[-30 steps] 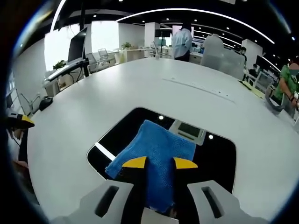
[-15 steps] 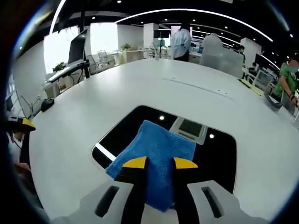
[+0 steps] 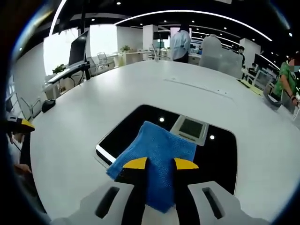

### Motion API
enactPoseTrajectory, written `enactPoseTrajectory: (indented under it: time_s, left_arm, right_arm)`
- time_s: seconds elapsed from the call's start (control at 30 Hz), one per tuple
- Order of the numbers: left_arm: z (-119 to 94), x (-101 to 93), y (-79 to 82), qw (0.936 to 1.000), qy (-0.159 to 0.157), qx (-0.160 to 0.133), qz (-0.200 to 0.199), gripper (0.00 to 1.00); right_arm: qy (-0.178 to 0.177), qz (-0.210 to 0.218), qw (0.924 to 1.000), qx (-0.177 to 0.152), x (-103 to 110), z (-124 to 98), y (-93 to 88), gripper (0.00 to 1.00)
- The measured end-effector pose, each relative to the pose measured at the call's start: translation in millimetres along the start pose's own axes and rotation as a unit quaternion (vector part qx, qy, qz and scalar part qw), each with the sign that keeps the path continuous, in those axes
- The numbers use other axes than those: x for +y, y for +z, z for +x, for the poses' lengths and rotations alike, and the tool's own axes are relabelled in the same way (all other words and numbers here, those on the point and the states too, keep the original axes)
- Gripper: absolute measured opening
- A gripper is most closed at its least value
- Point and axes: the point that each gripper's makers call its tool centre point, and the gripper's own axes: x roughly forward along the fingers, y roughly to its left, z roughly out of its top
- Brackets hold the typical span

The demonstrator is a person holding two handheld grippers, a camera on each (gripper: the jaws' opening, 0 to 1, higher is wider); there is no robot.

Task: Wipe the mirror surface with the cleaning cloth until all visible marks leave the cleaned area.

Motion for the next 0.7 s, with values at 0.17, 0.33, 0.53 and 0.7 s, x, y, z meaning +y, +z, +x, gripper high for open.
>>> enactPoseTrajectory:
  time_s: [0.17, 0.33, 0.53, 0.7]
  left_arm:
    - [0.6, 0.1, -1.9, 1.0, 0.002, -0.001, -0.001, 0.99]
    - [3.1, -3.2, -2.8, 1.0, -0.002, 0.003, 0.004, 0.99]
    - [2.9, -4.4, 6.5, 0.9999, 0.007, -0.01, -0.004, 0.99]
    - [5.0, -10.4, 6.2, 0.9999, 0.009, -0.008, -0.002, 0.99]
  right_arm:
    - [0.002, -0.002, 1.0, 0.002, 0.9, -1.9, -1.9, 0.17]
    - [0.01, -0.011, 0.9999, 0.005, 1.6, -2.6, -2.9, 0.17]
    - [0.016, -0.013, 0.9998, 0.0, 1.8, -3.2, -3.0, 0.17]
    - [0.015, -0.015, 0.9998, -0.002, 0.1, -3.8, -3.7, 0.17]
